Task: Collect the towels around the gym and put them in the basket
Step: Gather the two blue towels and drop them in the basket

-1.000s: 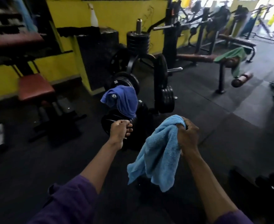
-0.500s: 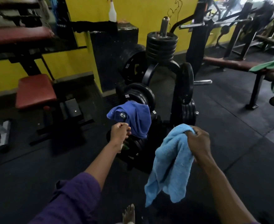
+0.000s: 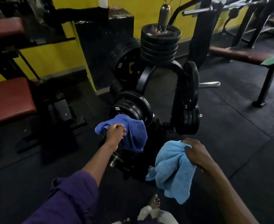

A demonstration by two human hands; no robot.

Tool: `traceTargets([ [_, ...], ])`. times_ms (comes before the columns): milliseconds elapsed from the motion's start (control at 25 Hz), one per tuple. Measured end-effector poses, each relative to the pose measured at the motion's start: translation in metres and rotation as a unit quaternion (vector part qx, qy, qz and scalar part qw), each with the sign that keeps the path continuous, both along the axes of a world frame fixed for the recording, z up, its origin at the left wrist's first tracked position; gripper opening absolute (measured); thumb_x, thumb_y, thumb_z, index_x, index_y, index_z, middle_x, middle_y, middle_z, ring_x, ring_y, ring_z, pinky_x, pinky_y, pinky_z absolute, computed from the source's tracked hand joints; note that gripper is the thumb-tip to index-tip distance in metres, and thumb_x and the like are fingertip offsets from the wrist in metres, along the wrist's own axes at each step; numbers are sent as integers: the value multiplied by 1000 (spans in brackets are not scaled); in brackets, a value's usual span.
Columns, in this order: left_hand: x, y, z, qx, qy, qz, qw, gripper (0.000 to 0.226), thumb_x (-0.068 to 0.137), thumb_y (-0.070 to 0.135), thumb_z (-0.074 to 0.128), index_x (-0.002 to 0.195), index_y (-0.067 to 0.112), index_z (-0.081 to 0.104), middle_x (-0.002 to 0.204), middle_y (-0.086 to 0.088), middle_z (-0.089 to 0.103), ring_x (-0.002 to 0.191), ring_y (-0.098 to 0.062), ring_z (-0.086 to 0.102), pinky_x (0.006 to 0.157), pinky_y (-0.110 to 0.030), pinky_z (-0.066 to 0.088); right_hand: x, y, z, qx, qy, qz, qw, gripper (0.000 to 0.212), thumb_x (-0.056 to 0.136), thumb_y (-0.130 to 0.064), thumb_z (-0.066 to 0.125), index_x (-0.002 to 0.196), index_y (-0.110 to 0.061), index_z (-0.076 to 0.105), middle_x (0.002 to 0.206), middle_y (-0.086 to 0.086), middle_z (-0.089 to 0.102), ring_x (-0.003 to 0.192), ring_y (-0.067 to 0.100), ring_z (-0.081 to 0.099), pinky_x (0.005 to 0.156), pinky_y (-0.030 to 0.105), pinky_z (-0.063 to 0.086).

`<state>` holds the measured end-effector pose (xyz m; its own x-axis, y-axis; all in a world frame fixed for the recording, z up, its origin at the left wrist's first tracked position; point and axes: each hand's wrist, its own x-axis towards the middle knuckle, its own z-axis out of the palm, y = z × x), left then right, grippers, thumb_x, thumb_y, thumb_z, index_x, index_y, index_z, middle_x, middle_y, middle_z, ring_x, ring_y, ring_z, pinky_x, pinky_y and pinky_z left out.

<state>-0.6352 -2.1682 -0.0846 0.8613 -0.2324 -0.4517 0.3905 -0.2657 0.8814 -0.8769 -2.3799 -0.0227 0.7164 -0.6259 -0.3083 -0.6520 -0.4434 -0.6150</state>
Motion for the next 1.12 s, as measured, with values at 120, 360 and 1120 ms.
traceTargets([
  [120, 26, -20, -4, 74, -63, -46, 994, 16, 94, 18, 49, 85, 16, 62, 83, -5, 67, 80, -26, 64, 67, -32, 50, 21, -33, -5, -26, 8, 59, 998, 38, 82, 4, 46, 80, -22, 73, 70, -9, 73, 69, -1, 68, 56, 14, 49],
  [360, 70, -47, -26, 295, -223, -193, 909, 33, 88, 17, 60, 118, 4, 62, 123, -17, 60, 113, -35, 59, 95, -44, 49, 63, -57, -18, -23, 54, 31, 998, 16, 81, -20, 66, 68, -12, 65, 63, -4, 67, 58, 7, 62, 46, 15, 43],
  [1120, 112, -16, -74, 338, -240, -298, 860, 43, 95, 17, 47, 136, 12, 55, 130, -18, 52, 113, -37, 53, 89, -38, 44, 133, -8, -25, -59, 152, 164, 973, 23, 89, -25, 68, 72, -33, 55, 82, -3, 65, 75, 16, 64, 71, 35, 56],
])
